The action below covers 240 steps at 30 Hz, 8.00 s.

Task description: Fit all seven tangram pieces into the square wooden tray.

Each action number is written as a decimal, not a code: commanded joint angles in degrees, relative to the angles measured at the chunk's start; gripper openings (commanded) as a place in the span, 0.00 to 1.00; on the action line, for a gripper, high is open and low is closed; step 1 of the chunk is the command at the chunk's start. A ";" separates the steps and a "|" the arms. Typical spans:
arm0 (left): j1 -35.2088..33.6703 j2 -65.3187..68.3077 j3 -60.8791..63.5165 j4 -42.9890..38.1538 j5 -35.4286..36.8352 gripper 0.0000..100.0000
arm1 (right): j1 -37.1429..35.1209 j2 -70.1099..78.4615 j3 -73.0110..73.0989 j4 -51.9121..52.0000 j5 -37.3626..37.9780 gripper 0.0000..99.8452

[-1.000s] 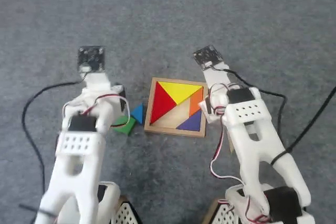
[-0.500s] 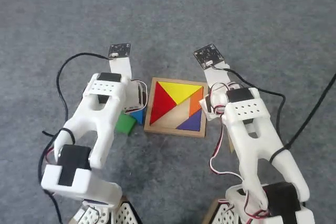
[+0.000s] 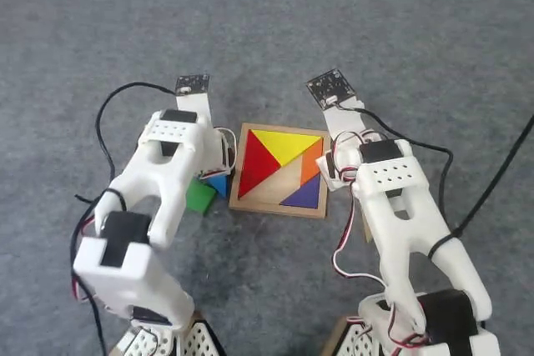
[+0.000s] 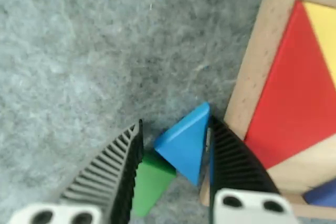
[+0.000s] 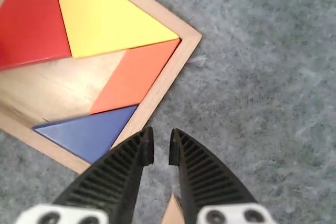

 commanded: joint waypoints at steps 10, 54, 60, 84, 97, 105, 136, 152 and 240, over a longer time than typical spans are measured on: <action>2.90 2.73 -4.35 5.36 2.29 0.19 | 1.10 -0.22 -0.70 -1.01 0.70 0.06; 2.64 2.55 -4.44 4.22 4.84 0.09 | 1.10 -0.31 -0.70 -0.92 0.70 0.06; 2.64 2.55 -4.44 4.31 4.84 0.09 | 1.10 -0.40 -0.70 -1.01 0.70 0.06; 0.18 -1.93 -4.44 5.63 4.75 0.06 | 1.19 -0.40 -0.70 -1.01 0.70 0.06; -0.35 -16.70 3.56 3.43 4.48 0.08 | 1.19 -0.40 -0.70 -0.92 0.70 0.06; -0.79 -7.82 0.57 2.29 4.57 0.15 | 1.19 -0.40 -0.70 -0.75 0.70 0.06; -0.26 4.84 -7.43 5.71 4.04 0.09 | 1.19 -0.40 -0.70 -0.75 0.79 0.06; -0.26 3.08 -7.60 7.38 3.78 0.09 | 1.54 -0.40 -1.23 -0.48 0.79 0.06; -3.08 -14.51 3.91 6.42 4.48 0.16 | 2.33 -0.48 -1.32 -0.48 0.79 0.06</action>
